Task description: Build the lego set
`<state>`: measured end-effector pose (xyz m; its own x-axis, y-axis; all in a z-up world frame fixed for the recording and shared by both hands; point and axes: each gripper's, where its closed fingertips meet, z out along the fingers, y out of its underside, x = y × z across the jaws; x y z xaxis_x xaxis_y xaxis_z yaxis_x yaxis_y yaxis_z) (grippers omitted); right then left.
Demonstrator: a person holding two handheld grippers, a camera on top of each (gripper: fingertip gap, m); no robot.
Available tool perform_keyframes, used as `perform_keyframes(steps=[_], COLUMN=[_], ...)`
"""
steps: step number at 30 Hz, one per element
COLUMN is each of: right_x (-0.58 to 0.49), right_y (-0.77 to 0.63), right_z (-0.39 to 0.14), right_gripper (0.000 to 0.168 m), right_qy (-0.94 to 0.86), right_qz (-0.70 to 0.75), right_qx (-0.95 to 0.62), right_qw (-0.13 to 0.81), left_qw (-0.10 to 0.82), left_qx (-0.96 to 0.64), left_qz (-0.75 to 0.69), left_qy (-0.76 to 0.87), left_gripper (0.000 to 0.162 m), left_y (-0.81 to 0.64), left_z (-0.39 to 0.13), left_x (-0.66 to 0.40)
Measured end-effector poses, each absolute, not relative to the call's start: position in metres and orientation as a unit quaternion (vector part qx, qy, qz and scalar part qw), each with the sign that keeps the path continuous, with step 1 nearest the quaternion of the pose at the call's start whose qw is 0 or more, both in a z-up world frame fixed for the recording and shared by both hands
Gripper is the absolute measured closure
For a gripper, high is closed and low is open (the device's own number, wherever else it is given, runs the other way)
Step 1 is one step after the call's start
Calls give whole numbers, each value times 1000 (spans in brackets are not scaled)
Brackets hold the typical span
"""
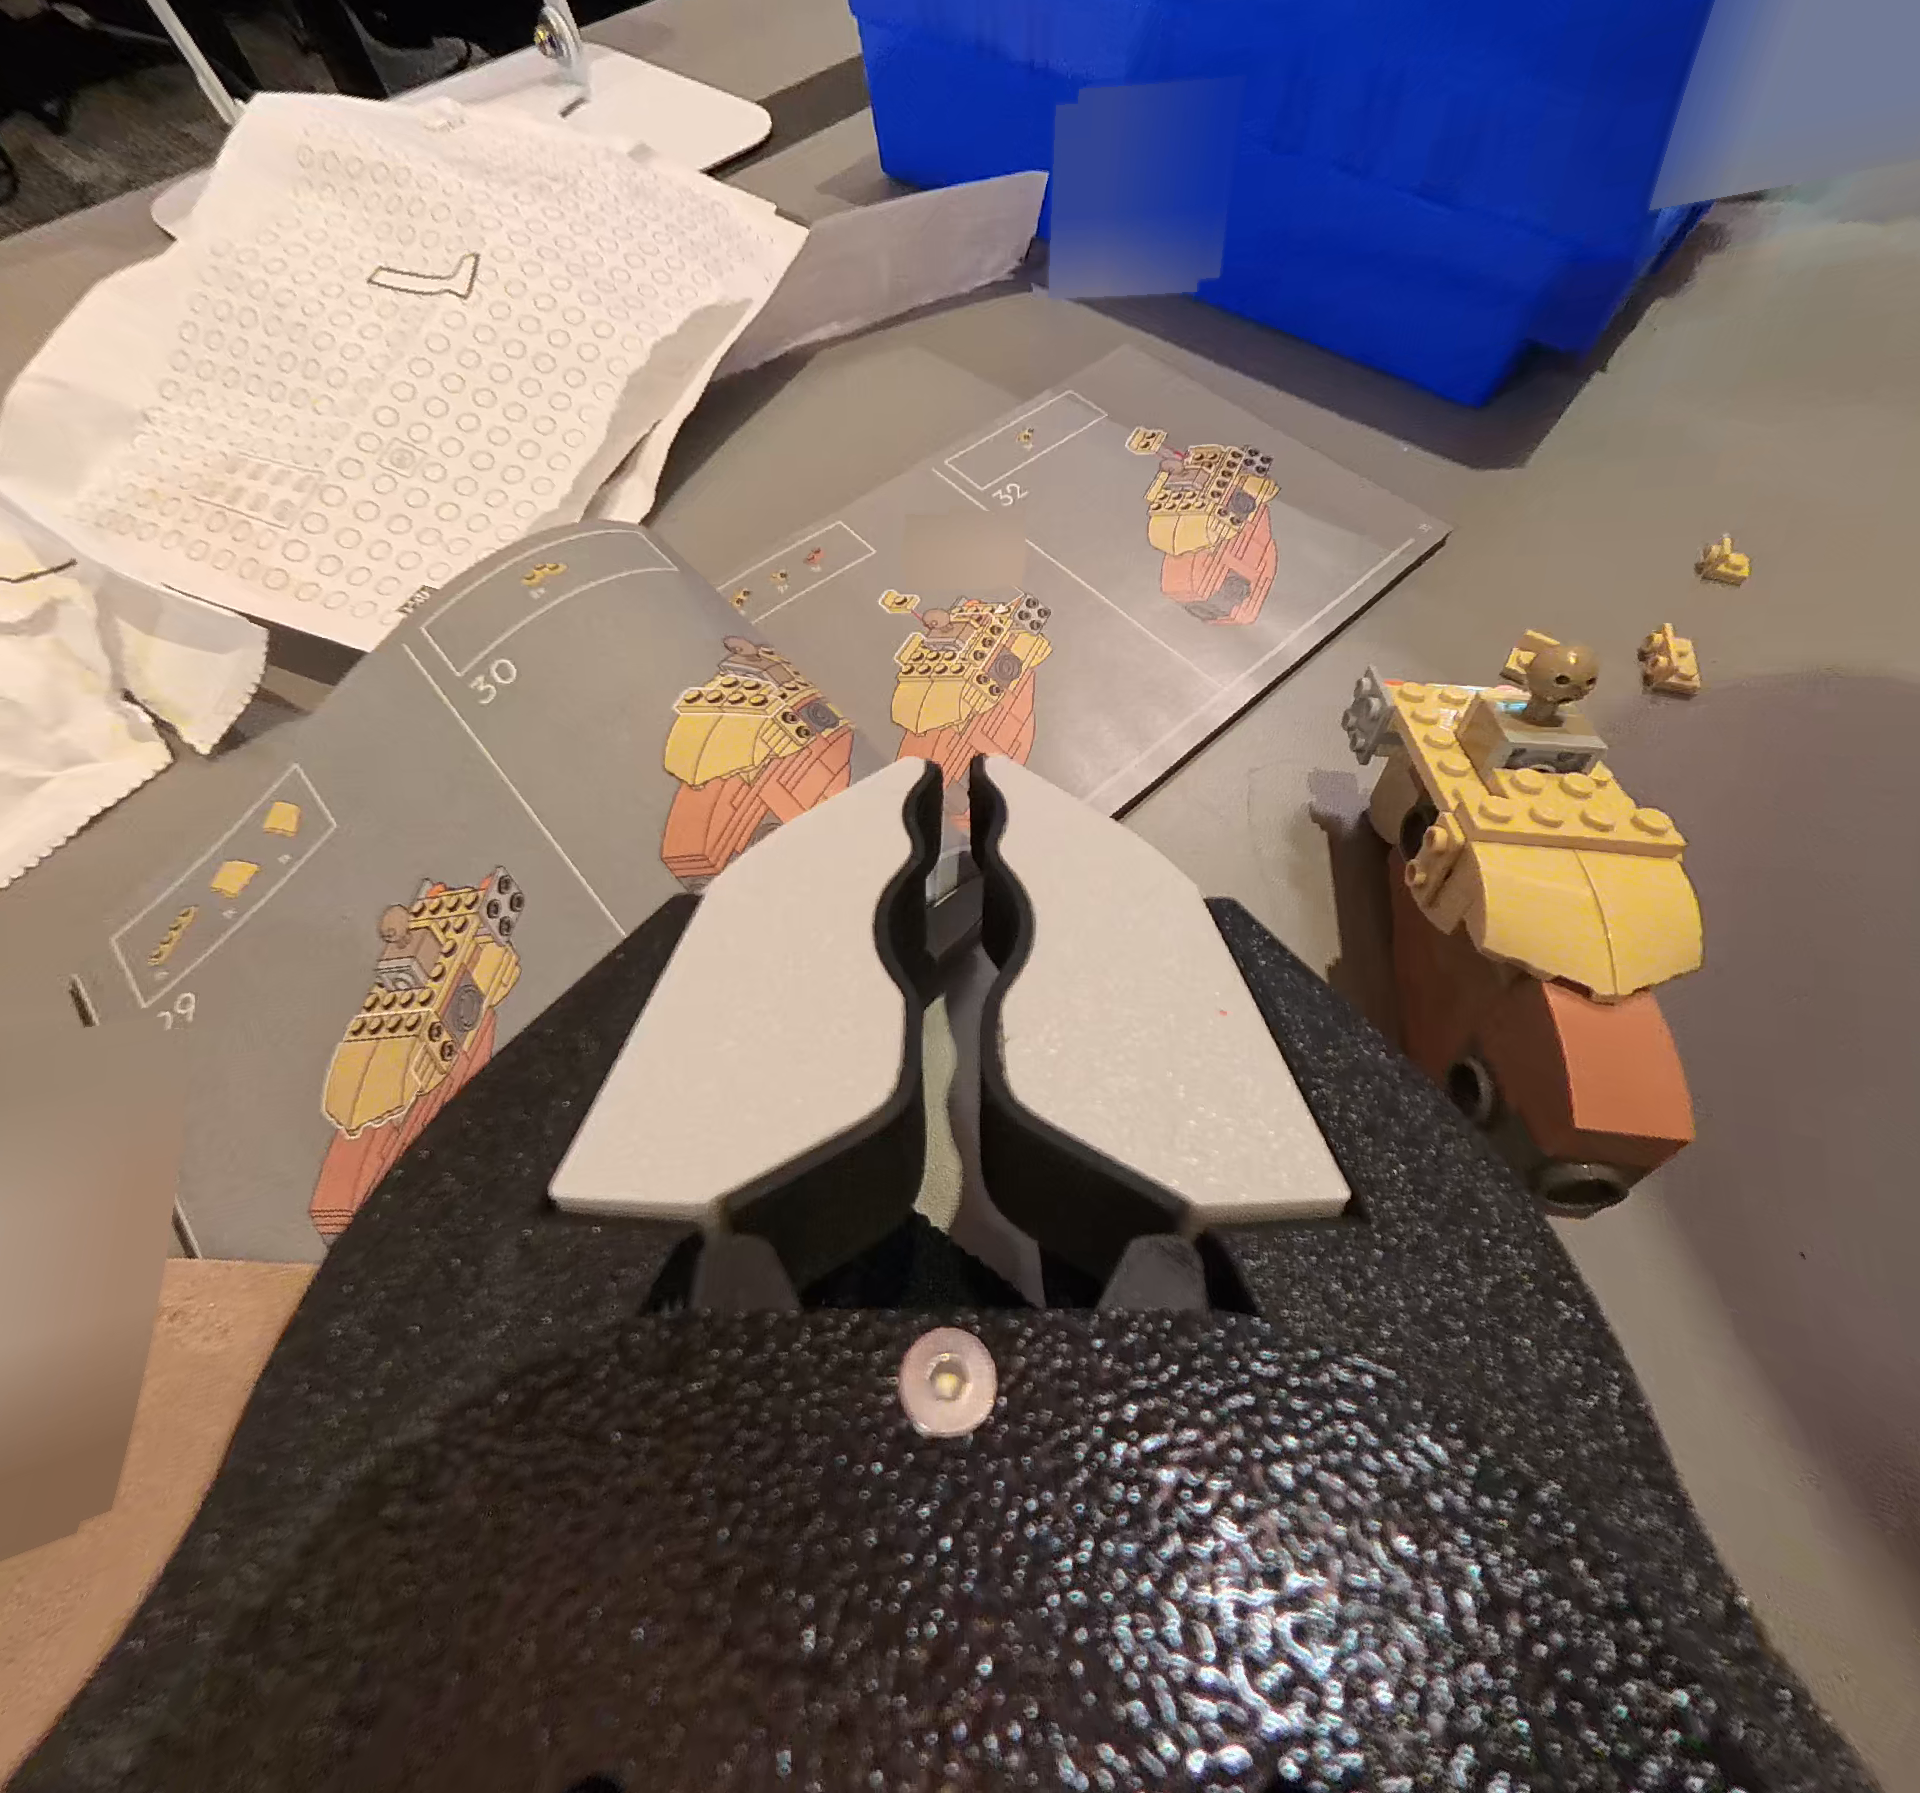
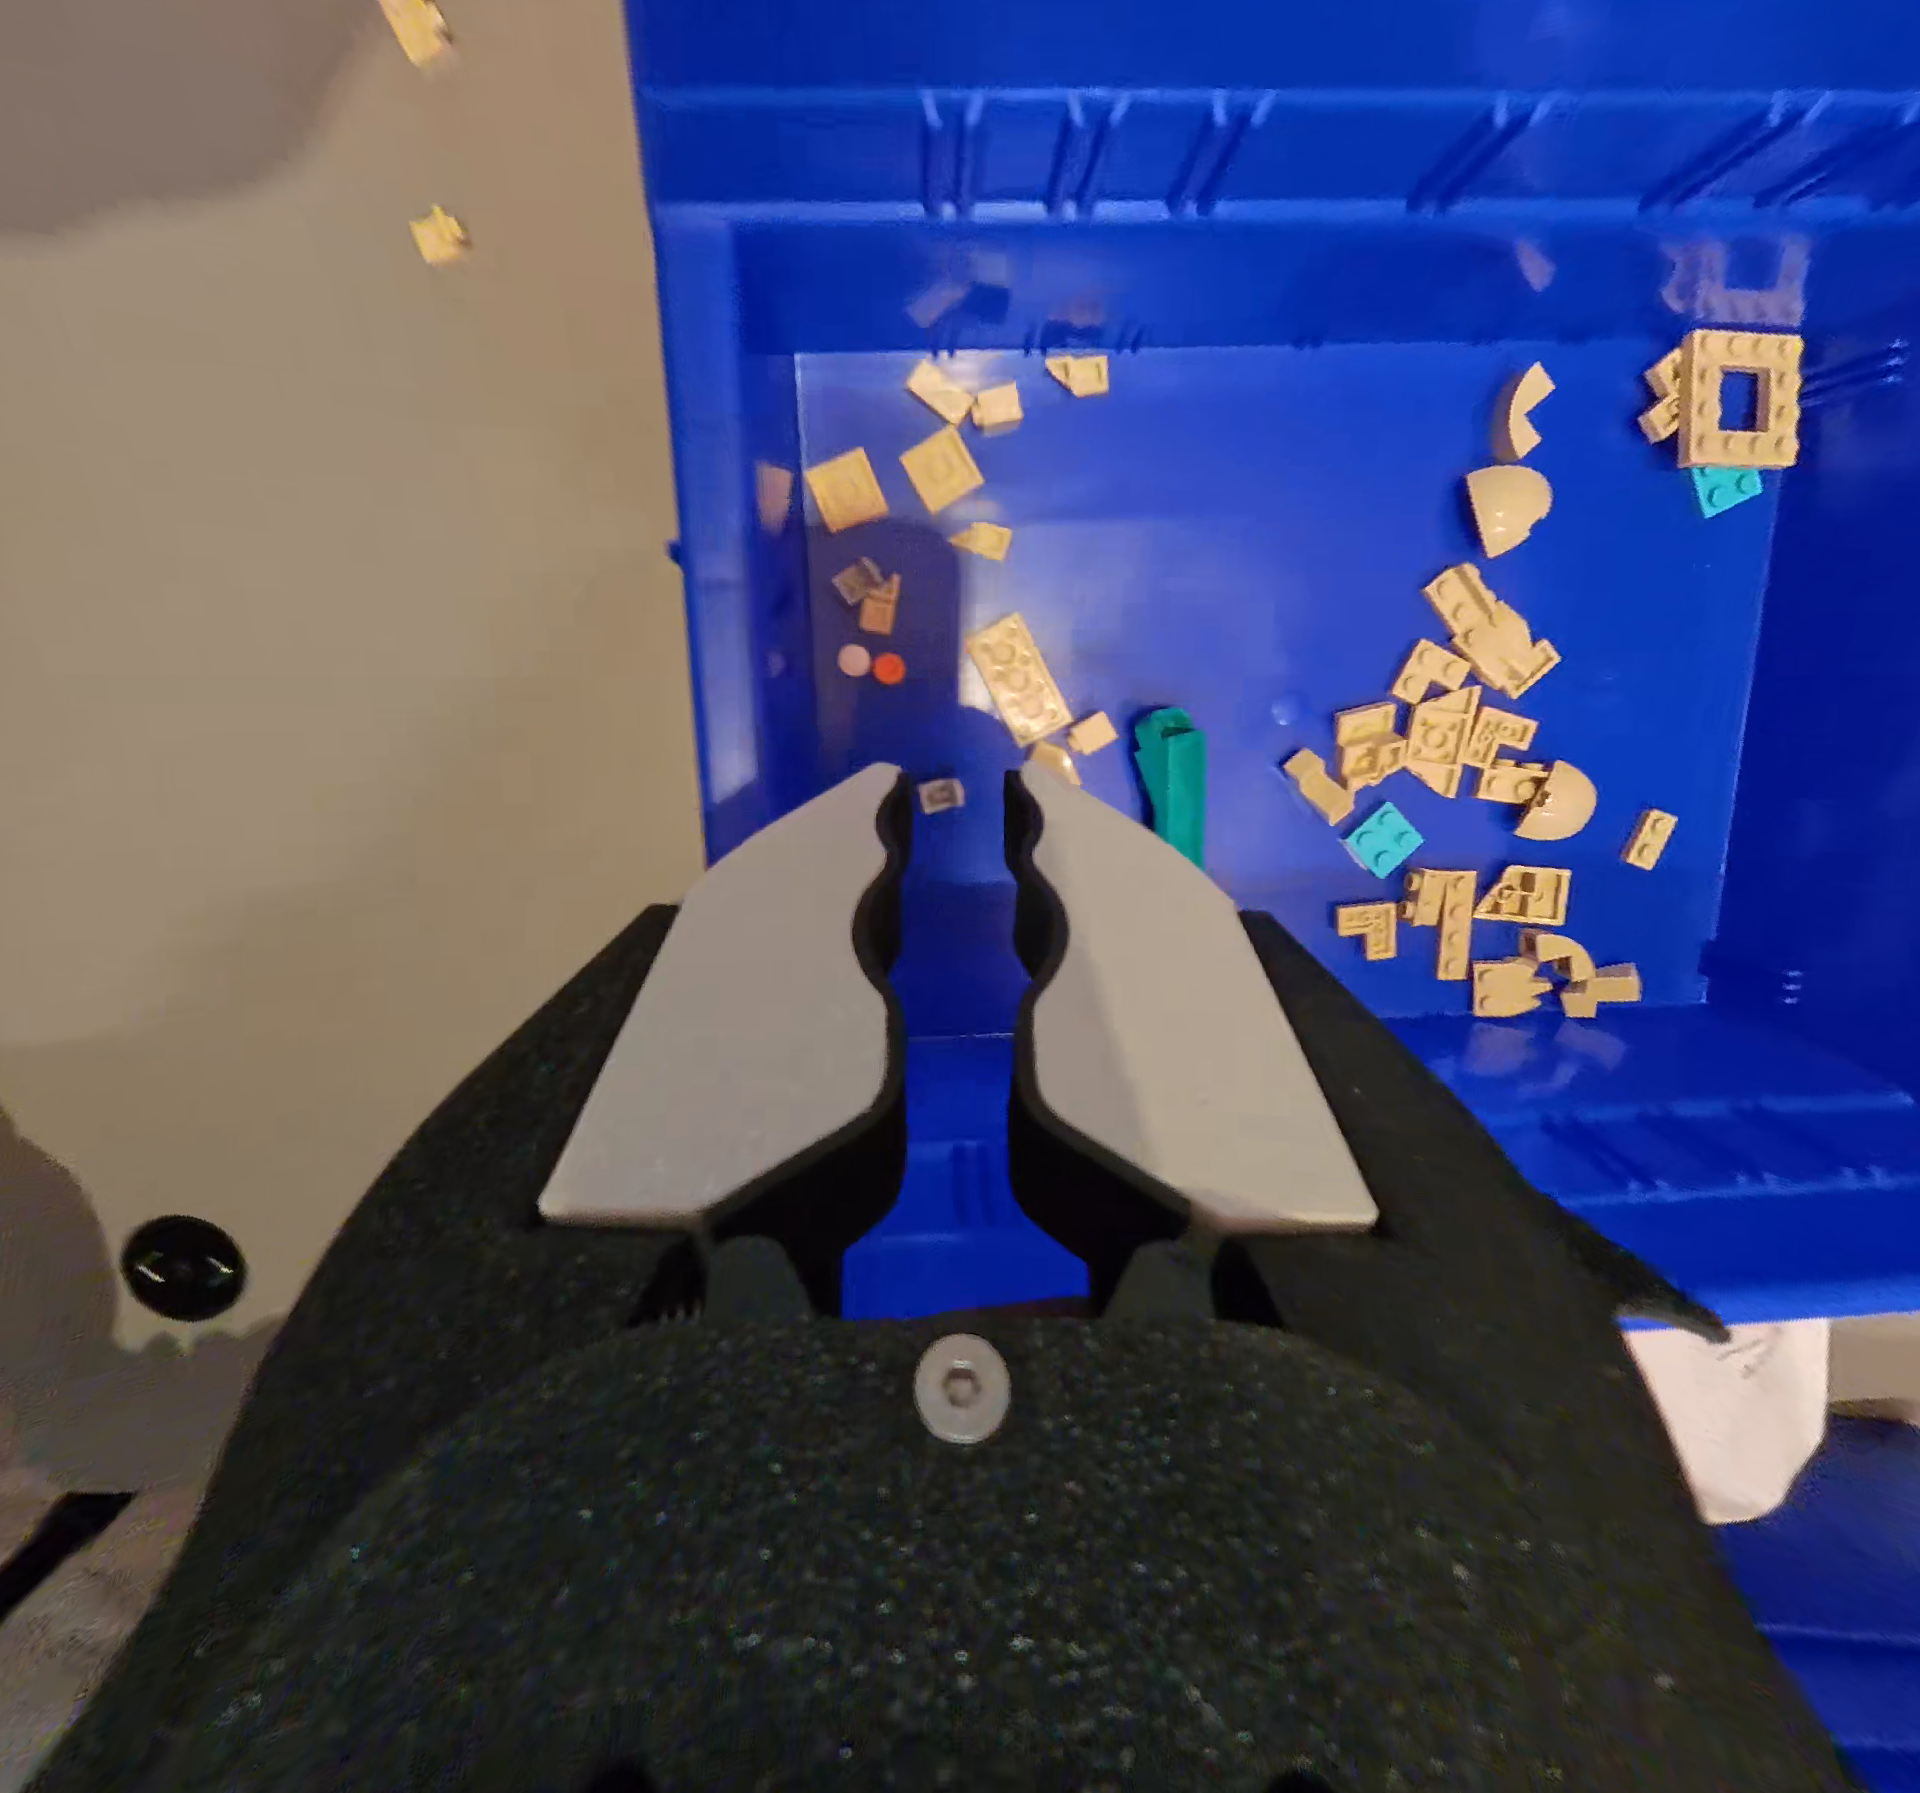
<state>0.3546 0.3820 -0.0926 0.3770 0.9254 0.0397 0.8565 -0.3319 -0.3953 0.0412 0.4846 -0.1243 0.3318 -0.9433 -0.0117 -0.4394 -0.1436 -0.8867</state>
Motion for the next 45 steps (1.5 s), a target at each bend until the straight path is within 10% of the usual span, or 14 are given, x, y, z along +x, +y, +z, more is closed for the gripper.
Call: perform_keyframes(steps=[45], right_x=[387], right_y=[400], right_z=[-112], right_gripper=[156], right_qy=[-565], right_qz=[78], right_qx=[-811], right_qw=[129], left_qw=[413], left_qx=[-705], left_qz=[-309], left_qy=[487], left_gripper=[158], left_y=[488], left_z=[-125], left_x=[42])
